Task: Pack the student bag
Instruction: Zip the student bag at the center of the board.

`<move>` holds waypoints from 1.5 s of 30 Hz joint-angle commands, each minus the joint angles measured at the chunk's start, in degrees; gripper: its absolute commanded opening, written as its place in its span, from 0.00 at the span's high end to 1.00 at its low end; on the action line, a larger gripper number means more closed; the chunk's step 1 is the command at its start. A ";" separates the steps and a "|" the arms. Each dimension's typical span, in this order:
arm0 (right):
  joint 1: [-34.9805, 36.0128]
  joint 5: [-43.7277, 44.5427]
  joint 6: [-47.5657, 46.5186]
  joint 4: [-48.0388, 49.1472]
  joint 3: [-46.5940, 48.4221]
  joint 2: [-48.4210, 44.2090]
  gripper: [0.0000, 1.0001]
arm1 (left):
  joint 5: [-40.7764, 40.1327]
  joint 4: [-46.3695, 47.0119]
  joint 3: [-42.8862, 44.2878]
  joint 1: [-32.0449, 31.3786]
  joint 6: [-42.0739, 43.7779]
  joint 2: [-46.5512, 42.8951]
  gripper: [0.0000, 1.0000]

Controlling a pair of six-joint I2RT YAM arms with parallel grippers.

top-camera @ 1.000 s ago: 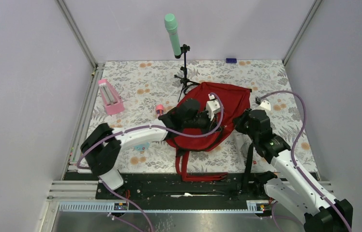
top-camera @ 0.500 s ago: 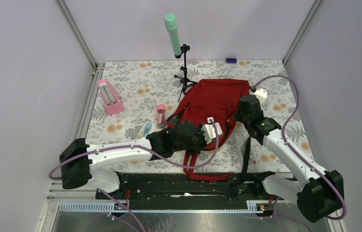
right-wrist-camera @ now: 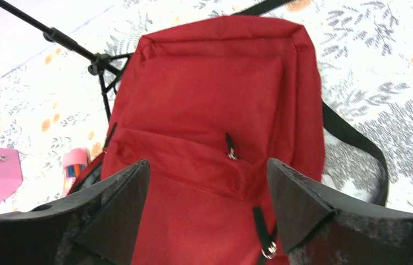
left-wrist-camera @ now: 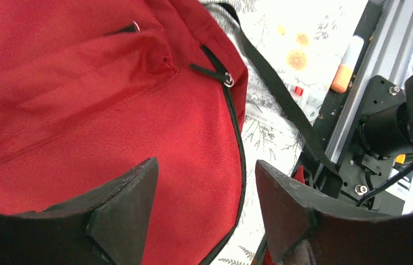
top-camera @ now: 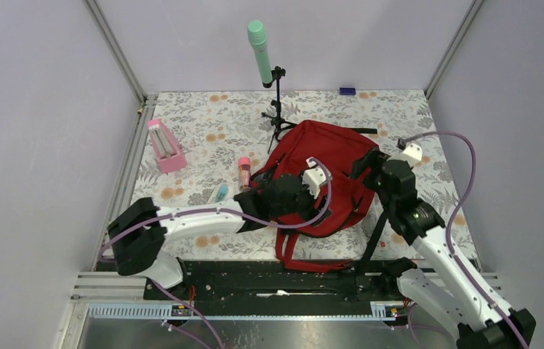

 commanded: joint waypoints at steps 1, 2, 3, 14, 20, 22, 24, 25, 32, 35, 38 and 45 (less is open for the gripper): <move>-0.29 -0.01 3.56 -6.24 -5.90 -6.84 0.14 | 2.70 3.77 4.56 -0.19 -4.41 5.80 0.31; -0.29 -0.19 4.39 -7.91 -7.20 -8.50 0.14 | 3.52 3.80 5.15 -0.28 -4.62 7.05 0.27; -0.28 -0.40 4.99 -9.47 -8.25 -9.93 0.14 | 4.29 3.97 5.62 -0.55 -4.65 8.25 0.24; -0.28 -0.74 8.30 -17.05 -13.20 -18.17 0.06 | -7.42 2.91 8.92 -7.19 7.33 19.03 0.05; -0.30 -1.29 10.31 -16.65 -13.89 -19.41 0.05 | -24.72 -4.69 13.92 -7.95 6.87 23.00 0.06; -0.29 -1.85 10.47 -16.74 -14.25 -19.87 0.06 | -26.90 -5.04 14.17 -7.90 7.75 22.66 0.28; -0.28 -2.07 11.01 -17.40 -14.58 -20.20 0.07 | -28.57 -4.85 14.22 -7.67 7.71 22.10 0.56; -0.28 -2.21 11.17 -17.79 -14.71 -20.29 0.07 | -28.89 -4.58 14.07 -7.42 7.69 21.84 0.66; -0.28 -4.72 11.57 -20.07 -15.91 -19.23 0.10 | -26.72 -2.58 13.83 -3.89 5.81 19.68 1.00; -0.28 -8.74 12.15 -19.29 -16.88 -17.29 0.14 | -21.98 -2.10 14.47 -0.80 2.89 18.04 1.00; -0.24 -12.76 12.13 -17.13 -18.52 -14.67 0.17 | -14.55 -0.83 14.94 2.29 -0.47 17.03 1.00; -0.17 -16.94 15.25 -3.82 -23.13 -7.81 0.17 | -4.56 0.73 15.69 6.38 -4.66 17.39 1.00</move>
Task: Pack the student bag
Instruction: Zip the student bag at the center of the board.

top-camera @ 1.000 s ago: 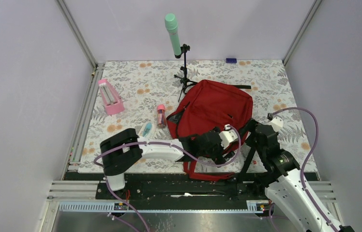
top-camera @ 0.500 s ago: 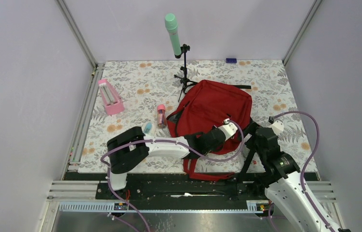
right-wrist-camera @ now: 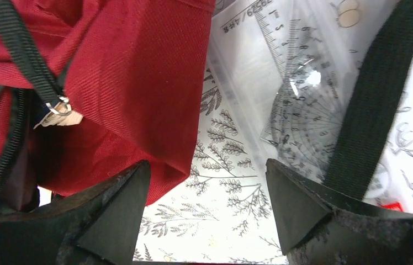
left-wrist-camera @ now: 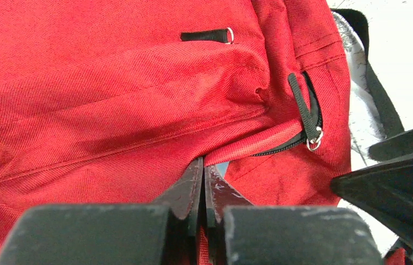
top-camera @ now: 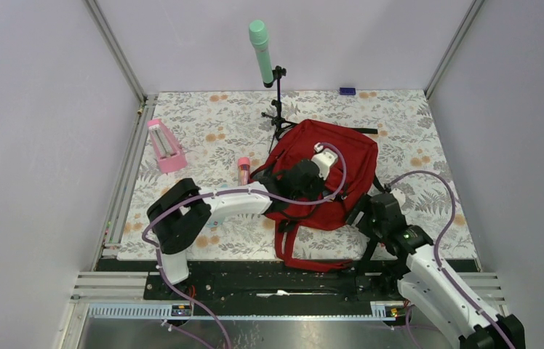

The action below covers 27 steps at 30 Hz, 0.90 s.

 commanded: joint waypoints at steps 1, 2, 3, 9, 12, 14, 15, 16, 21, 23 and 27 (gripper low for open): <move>0.26 -3.40 2.21 11.99 -1.14 5.11 0.17 | 6.22 4.15 2.15 1.92 -3.16 -2.92 1.00; 0.26 -3.37 1.72 14.23 -1.13 6.62 0.19 | 6.36 4.35 1.85 2.09 -3.10 -3.26 1.00; 0.26 -2.76 1.25 16.29 -1.12 8.26 0.21 | 6.30 4.53 1.58 2.28 -3.04 -3.54 1.00; 0.26 -0.52 -5.42 15.18 7.03 15.43 0.73 | 5.73 4.10 2.25 4.47 -0.86 -4.83 1.00; 0.22 -1.68 -9.20 11.08 10.38 11.37 0.88 | 4.22 2.57 4.33 6.52 2.11 -5.24 1.00; 0.28 -0.68 -11.20 6.62 11.90 6.59 0.92 | 3.84 1.54 5.78 8.34 3.69 -5.61 1.00; 0.26 0.97 -11.87 4.57 12.08 4.21 0.93 | 3.76 1.42 6.21 9.37 4.66 -5.77 1.00; 0.26 2.65 -12.22 2.89 11.99 1.58 0.93 | 4.02 1.37 6.63 10.20 5.71 -5.97 1.00; 0.26 8.81 -11.80 -4.88 10.88 -4.96 0.36 | 17.45 0.32 9.14 12.68 10.74 -4.78 1.00; 0.26 6.62 -13.67 -5.01 11.18 -5.15 0.27 | 21.35 -1.53 10.85 12.69 10.85 -3.55 1.00; 0.26 -5.73 -20.38 1.98 11.54 -5.16 0.23 | 25.62 -1.68 11.56 12.73 9.41 -2.42 1.00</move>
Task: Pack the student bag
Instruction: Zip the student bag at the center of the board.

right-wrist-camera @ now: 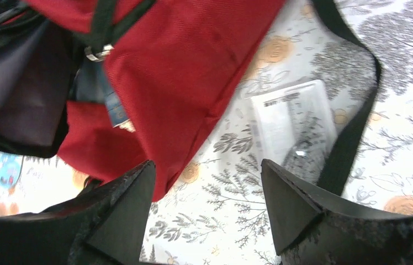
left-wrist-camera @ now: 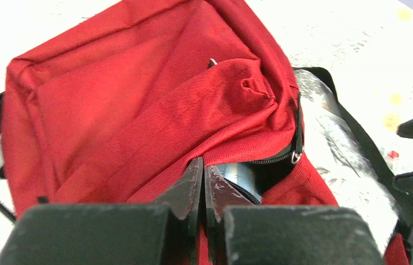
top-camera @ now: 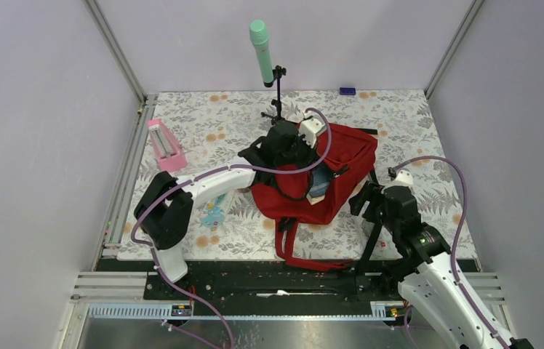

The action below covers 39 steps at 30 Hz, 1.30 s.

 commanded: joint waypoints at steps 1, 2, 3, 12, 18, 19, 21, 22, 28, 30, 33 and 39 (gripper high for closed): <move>0.02 -12.01 -8.43 4.66 2.30 1.12 0.23 | 6.68 1.74 2.98 -0.01 1.01 0.58 1.00; 0.38 -14.20 -9.48 5.31 3.02 2.42 0.23 | 6.83 1.69 3.17 0.05 0.89 0.67 0.99; 1.35 -14.74 -10.32 5.70 3.71 3.68 0.23 | 7.36 1.43 3.44 0.07 0.88 0.80 0.98; 13.77 17.42 -6.01 5.96 8.62 11.47 0.20 | 15.22 0.43 4.39 0.69 -0.38 3.07 0.93; 12.12 17.14 -8.21 6.81 13.22 18.12 0.18 | 15.36 1.06 3.21 0.69 -0.27 3.19 0.93; 10.79 15.65 -8.58 6.36 14.13 19.54 0.21 | 15.40 1.25 3.00 0.69 -0.38 3.15 0.93; 7.01 9.79 -8.70 6.42 15.01 21.97 0.27 | 16.07 2.15 2.31 0.69 -0.70 3.11 0.93; 4.84 7.86 -8.70 7.03 15.05 22.74 0.29 | 16.44 2.48 2.11 0.69 -1.04 3.21 0.93; -1.27 -3.25 -7.88 12.42 13.76 24.40 0.42 | 17.73 3.58 1.17 0.69 -2.24 4.01 0.93; -1.88 -4.35 -6.82 13.21 13.62 25.11 0.44 | 17.62 4.04 0.77 0.69 -2.32 3.95 0.93; -2.77 -5.30 -5.58 14.52 13.18 26.51 0.48 | 17.52 5.12 -0.16 0.69 -2.70 3.61 0.93; -3.16 -4.43 -2.85 12.99 13.07 28.70 0.54 | 17.43 6.52 -0.77 0.69 -3.60 3.43 0.94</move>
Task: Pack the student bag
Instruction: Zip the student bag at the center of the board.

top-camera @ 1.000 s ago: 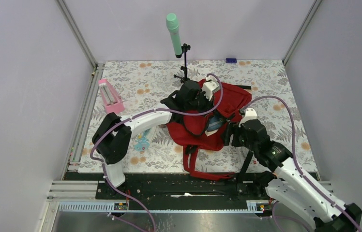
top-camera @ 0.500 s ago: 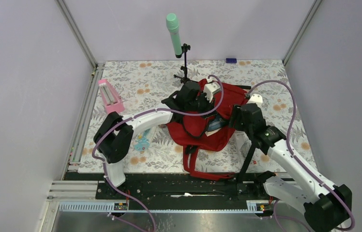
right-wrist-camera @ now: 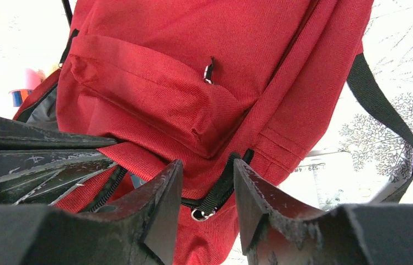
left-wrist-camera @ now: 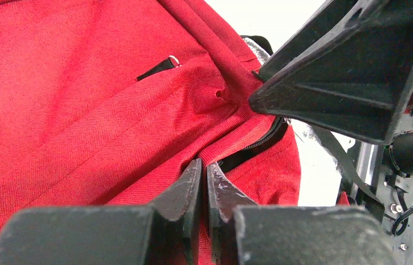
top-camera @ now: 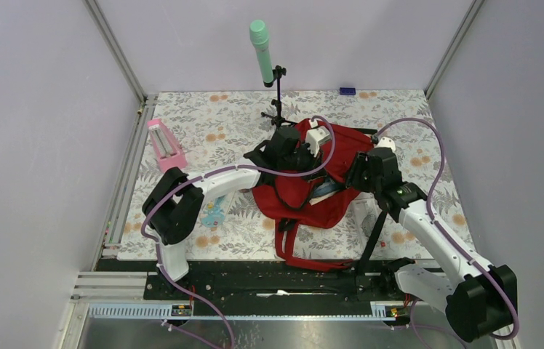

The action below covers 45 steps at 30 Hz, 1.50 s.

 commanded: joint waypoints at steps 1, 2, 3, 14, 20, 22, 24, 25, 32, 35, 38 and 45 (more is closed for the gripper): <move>-0.35 0.47 2.89 0.22 -0.16 0.51 0.53 | 1.53 5.15 -0.26 0.36 -0.93 -0.67 0.94; -0.38 1.38 3.49 -0.37 -0.43 0.19 0.50 | 1.41 5.32 -0.51 0.36 -1.02 -0.82 0.94; -0.39 2.15 4.16 -0.82 -0.65 -0.20 0.48 | 1.25 5.66 -0.78 0.36 -1.10 -0.92 0.94; -0.39 1.23 6.56 1.74 -3.08 -2.06 0.64 | 0.46 6.27 -2.21 0.10 -1.17 -1.80 0.94; -0.39 0.16 3.90 1.70 -2.32 -3.23 0.94 | -0.42 6.01 -2.94 -0.16 -0.73 -2.63 0.90; -0.37 -0.33 3.07 2.23 -2.87 -4.21 1.00 | -0.48 6.01 -3.19 -0.25 -0.76 -3.15 0.86; -0.34 -1.62 2.38 3.11 -3.91 -5.30 1.00 | -0.21 6.01 -3.41 -0.25 -1.23 -3.80 0.72; -0.37 -2.42 2.06 3.67 -4.50 -6.06 1.00 | 0.11 5.94 -3.47 -0.25 -1.86 -4.24 0.61; -0.30 -7.33 0.89 9.17 -11.37 -15.80 1.00 | -4.28 6.08 -1.46 -0.25 -15.12 -7.78 0.26; -0.30 -9.66 0.17 10.02 -13.15 -18.55 1.00 | -3.97 6.05 1.89 -0.24 -24.18 -4.33 0.24; -0.30 -10.09 -0.46 9.84 -14.49 -20.43 1.00 | -0.62 5.75 6.52 -0.27 -29.74 1.74 0.21; -0.30 -8.51 -1.37 8.61 -16.40 -23.70 1.00 | -1.62 2.00 13.05 -2.75 -28.11 8.01 0.13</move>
